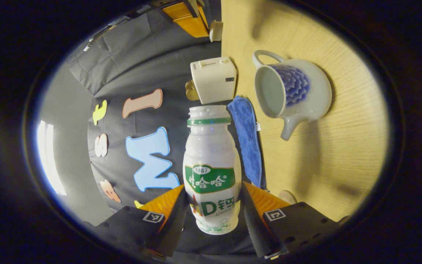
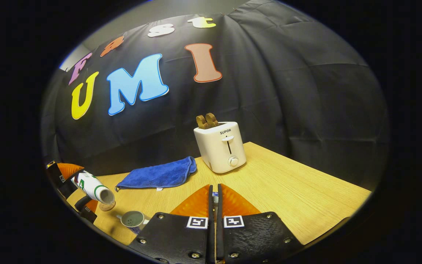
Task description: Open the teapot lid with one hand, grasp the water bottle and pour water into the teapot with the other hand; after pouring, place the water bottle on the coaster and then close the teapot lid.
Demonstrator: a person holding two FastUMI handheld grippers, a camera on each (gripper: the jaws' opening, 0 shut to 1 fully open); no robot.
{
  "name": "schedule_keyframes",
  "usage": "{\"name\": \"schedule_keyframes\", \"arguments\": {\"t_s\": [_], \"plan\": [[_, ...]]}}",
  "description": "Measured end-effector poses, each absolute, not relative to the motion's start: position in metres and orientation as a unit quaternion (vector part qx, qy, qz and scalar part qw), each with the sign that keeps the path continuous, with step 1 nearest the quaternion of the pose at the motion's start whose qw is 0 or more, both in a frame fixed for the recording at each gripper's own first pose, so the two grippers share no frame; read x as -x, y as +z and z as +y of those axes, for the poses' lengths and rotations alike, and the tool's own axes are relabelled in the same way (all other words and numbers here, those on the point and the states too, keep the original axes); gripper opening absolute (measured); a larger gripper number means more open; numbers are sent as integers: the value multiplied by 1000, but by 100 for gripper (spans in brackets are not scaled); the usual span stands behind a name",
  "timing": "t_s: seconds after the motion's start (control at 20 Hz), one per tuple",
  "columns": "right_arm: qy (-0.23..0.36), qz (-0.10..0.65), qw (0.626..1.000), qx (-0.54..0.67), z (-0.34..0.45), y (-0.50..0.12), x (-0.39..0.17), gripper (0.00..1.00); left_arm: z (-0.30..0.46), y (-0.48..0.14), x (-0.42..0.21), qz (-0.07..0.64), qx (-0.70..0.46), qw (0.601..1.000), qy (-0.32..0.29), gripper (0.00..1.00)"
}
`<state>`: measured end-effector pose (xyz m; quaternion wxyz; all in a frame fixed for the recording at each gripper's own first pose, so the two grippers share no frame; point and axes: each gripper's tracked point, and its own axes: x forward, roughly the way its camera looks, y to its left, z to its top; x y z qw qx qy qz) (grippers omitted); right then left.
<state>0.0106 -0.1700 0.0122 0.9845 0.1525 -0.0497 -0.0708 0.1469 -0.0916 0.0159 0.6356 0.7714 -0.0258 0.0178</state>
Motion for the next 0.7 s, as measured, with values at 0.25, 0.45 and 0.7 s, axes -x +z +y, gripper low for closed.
{"name": "schedule_keyframes", "arguments": {"t_s": [0.25, 0.45, 0.7], "plan": [[-69, -49, 984, -155, -170, 12, -11, 1, -92, 17, -148, -29, -780, 625, 19, 84], [-68, -49, 984, -156, -170, 12, -11, 1, -93, 17, -148, -31, -787, 616, 19, 84], [-68, -49, 984, -158, -170, 12, -11, 1, -91, 18, -148, -32, -794, 607, 19, 84]]}}
